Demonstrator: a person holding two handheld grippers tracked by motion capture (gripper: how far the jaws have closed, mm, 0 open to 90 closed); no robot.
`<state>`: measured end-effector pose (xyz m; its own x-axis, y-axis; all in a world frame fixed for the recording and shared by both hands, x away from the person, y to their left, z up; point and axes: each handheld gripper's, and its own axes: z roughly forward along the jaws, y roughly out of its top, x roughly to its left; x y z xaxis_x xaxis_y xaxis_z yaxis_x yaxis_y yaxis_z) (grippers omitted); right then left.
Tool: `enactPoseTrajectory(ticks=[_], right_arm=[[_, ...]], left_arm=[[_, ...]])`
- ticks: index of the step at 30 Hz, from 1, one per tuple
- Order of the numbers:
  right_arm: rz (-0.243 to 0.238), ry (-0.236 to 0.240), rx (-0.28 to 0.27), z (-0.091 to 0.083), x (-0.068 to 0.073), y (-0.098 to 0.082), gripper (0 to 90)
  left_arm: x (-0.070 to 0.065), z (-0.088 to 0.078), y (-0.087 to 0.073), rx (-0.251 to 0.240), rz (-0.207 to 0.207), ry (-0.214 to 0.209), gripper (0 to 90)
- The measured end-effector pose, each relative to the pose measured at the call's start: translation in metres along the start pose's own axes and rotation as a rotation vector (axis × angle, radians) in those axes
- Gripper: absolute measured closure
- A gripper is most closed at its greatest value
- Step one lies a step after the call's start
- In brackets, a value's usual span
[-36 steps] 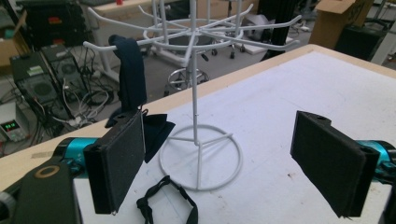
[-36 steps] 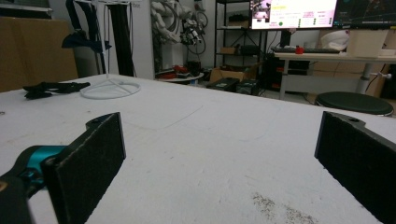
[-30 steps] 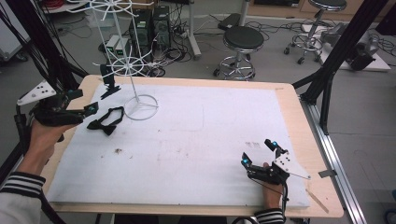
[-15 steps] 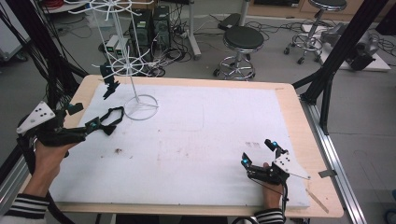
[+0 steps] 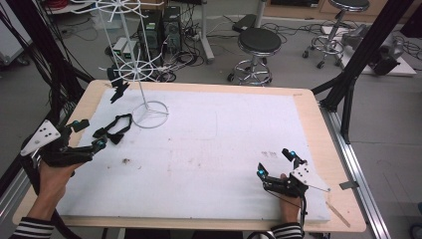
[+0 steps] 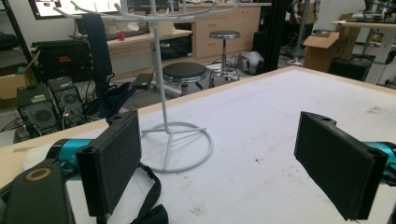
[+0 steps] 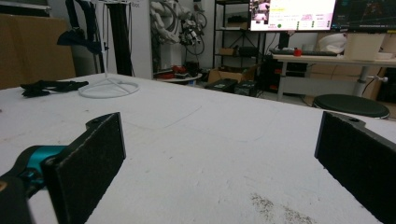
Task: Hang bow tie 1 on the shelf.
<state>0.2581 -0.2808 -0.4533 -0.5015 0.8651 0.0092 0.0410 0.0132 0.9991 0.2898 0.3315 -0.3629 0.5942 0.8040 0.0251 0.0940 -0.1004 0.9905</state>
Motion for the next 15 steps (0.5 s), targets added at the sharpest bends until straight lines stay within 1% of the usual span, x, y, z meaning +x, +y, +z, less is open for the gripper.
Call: enactPoseTrajectory(ticks=[3, 5, 9, 15], right_arm=[[0.001, 0.001, 0.0, 0.0, 0.0, 0.0, 1.1], [0.002, 0.002, -0.001, 0.0001, -0.0001, 0.0, 1.1], [0.002, 0.001, -0.001, 0.0, -0.0001, 0.0, 1.1], [0.003, 0.002, -0.004, -0.0005, 0.0003, -0.0001, 1.1]], left_arm=[[0.0009, 0.0007, -0.0007, 0.013, 0.004, 0.003, 15.3], [0.0011, 0.0008, -0.0007, 0.008, -0.003, 0.003, 15.3], [0.0011, 0.0017, -0.001, 0.018, -0.002, 0.004, 15.3], [-0.0007, 0.0019, -0.0006, 0.018, 0.0, 0.005, 15.3]])
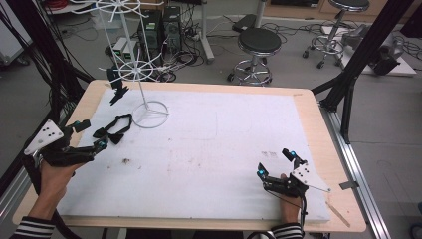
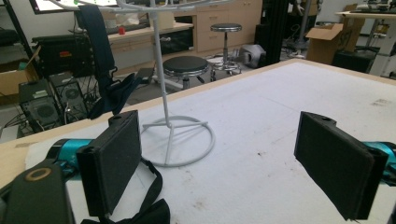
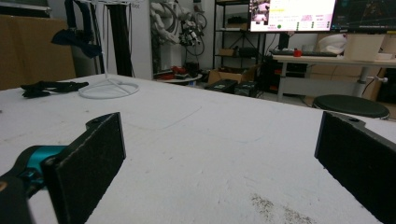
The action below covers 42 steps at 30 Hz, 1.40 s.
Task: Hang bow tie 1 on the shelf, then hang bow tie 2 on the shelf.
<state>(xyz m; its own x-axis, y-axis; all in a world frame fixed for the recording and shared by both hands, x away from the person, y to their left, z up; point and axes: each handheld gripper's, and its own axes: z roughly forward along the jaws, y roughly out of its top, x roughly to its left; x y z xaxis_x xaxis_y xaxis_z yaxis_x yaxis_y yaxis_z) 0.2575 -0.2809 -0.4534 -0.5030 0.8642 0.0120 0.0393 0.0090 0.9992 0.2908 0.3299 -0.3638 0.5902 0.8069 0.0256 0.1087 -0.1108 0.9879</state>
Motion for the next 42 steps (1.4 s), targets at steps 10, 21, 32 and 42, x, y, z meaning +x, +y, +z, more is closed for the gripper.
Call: enactPoseTrajectory(ticks=[10, 21, 32, 42], right_arm=[[-0.003, 0.001, 0.001, 0.0, 0.0, 0.0, 1.1], [-0.006, 0.0, -0.002, 0.0, -0.001, 0.0, 1.1], [-0.001, 0.0, -0.001, 0.0, -0.001, 0.0, 1.1], [-0.004, 0.001, -0.004, 0.001, -0.001, 0.0, 1.1]], left_arm=[[-0.001, 0.003, 0.001, 0.042, 0.011, 0.002, 15.3], [0.004, 0.017, 0.009, 0.175, 0.019, -0.014, 15.3], [0.009, 0.038, 0.016, 0.313, 0.041, -0.019, 15.3], [0.021, 0.054, 0.019, 0.436, 0.082, -0.003, 15.4]])
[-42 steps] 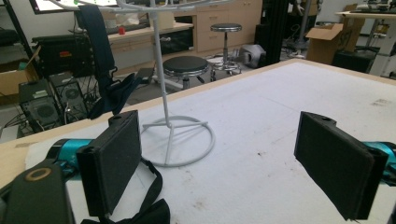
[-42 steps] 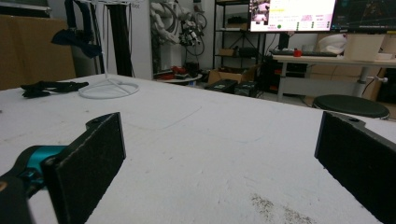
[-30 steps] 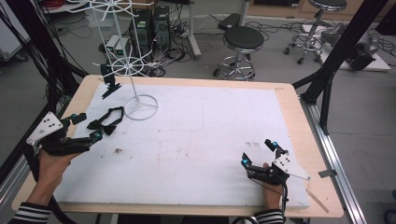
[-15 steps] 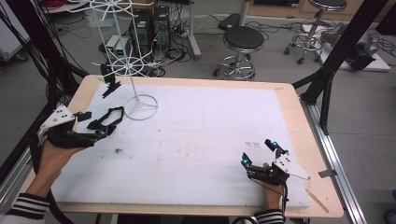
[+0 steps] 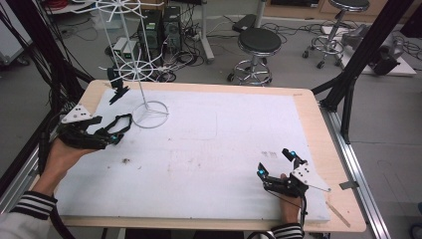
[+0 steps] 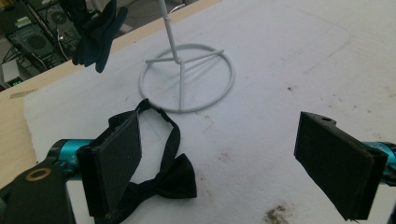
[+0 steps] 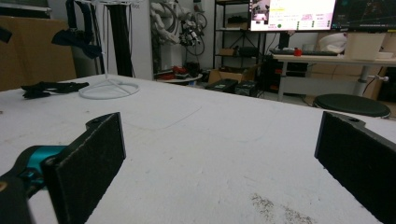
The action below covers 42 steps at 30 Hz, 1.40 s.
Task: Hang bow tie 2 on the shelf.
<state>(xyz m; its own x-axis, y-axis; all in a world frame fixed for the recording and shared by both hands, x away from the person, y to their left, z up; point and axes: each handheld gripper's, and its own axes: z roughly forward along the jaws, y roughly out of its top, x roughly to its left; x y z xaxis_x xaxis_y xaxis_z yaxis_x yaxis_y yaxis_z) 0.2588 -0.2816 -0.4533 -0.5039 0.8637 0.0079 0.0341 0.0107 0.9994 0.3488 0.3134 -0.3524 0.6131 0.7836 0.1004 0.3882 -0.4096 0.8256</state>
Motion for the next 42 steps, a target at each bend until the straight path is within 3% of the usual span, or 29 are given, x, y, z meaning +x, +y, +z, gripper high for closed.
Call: enactPoseTrajectory(ticks=[21, 26, 31, 36, 42], right_arm=[[0.008, 0.001, 0.004, 0.0, 0.001, 0.0, 1.1], [0.006, -0.001, 0.007, 0.0, 0.001, 0.0, 1.1], [0.005, -0.002, 0.009, 0.0, 0.001, 0.0, 1.1], [0.006, -0.005, 0.012, 0.0, 0.0, 0.0, 1.1], [0.007, -0.005, 0.012, 0.0, 0.0, 0.0, 1.1]], left_arm=[[0.031, 0.021, 0.005, 0.197, 0.187, -0.114, 14.7], [0.039, 0.026, 0.003, 0.204, 0.183, -0.166, 14.0], [0.044, 0.033, 0.0, 0.257, 0.228, -0.184, 12.8], [0.046, 0.039, -0.002, 0.313, 0.29, -0.173, 12.8], [0.047, 0.044, -0.003, 0.363, 0.332, -0.214, 12.9]])
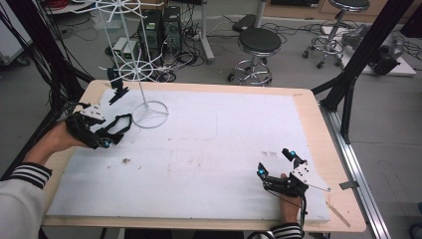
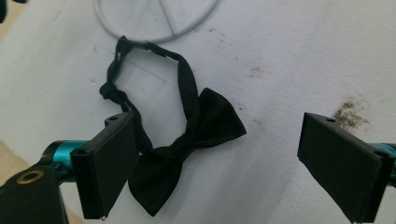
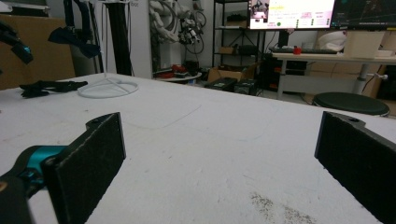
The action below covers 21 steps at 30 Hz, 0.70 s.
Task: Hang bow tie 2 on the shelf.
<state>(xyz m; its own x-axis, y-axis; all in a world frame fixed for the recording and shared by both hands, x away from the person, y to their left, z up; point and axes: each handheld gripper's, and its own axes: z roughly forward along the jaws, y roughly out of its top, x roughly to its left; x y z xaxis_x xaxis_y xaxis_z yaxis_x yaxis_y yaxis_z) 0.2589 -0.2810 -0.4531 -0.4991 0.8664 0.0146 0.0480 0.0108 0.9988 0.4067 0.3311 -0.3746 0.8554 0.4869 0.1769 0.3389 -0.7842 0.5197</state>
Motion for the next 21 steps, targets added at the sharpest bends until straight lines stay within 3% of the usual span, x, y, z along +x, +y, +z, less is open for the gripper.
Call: enactPoseTrajectory(ticks=[5, 21], right_arm=[[0.004, 0.004, -0.002, 0.0, 0.0, 0.0, 1.1], [0.002, 0.004, 0.004, 0.0, 0.0, 0.0, 1.1]], left_arm=[[0.002, 0.009, -0.002, 0.03, 0.025, -0.025, 13.6], [0.015, 0.03, -0.009, 0.096, 0.046, -0.034, 22.4]])
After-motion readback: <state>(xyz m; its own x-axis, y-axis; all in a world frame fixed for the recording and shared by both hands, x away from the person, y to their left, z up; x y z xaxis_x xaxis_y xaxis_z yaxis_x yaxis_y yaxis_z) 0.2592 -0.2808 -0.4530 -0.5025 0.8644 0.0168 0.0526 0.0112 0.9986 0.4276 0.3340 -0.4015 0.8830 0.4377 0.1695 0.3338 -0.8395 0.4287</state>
